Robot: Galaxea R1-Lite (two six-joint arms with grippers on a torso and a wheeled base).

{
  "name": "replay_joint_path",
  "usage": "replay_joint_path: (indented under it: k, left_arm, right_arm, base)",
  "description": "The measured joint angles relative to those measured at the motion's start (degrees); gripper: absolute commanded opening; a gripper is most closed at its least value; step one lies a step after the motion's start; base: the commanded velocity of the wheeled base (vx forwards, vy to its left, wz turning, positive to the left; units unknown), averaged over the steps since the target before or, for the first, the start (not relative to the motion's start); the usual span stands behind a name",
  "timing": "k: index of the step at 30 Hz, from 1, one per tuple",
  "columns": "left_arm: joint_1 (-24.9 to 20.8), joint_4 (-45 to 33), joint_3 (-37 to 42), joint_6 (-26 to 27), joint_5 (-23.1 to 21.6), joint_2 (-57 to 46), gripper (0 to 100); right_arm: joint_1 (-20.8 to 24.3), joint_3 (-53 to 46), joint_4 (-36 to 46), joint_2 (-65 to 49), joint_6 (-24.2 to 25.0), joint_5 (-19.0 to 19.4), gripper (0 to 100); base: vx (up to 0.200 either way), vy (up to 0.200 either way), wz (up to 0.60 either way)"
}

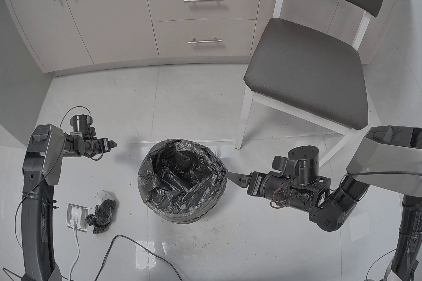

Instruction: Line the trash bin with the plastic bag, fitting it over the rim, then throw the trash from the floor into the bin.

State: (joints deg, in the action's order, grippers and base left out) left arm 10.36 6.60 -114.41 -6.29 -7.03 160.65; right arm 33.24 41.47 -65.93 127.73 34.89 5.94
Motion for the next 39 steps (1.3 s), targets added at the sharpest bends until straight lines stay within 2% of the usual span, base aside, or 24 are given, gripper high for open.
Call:
replay_joint_path:
  k: [6,16,26,33,39]
  left_arm:
    - [-0.41,-4.13,-0.17,1.62,-0.05,2.89,100]
    - [-0.44,-8.18,-0.22,13.53,-0.16,7.50,100]
    - [-1.00,-9.19,-0.22,20.91,-0.11,10.30,100]
    - [-1.35,-16.86,-0.22,25.36,-0.54,10.76,100]
    - [-0.98,-23.77,-0.17,25.72,-0.33,12.53,100]
  right_arm:
    - [-0.06,0.01,0.02,0.57,0.00,0.02,100]
    - [-0.61,0.67,0.02,1.87,0.11,0.02,100]
    - [-0.94,0.94,0.02,3.05,0.24,0.00,100]
    - [-1.55,1.50,0.00,3.78,0.33,0.02,100]
    - [-1.74,1.63,0.02,4.29,0.35,0.00,100]
  base:
    - [0.000,0.000,0.00]
    - [0.000,0.000,0.00]
    - [0.000,0.000,0.00]
    - [0.000,0.000,0.00]
    - [0.000,0.000,0.00]
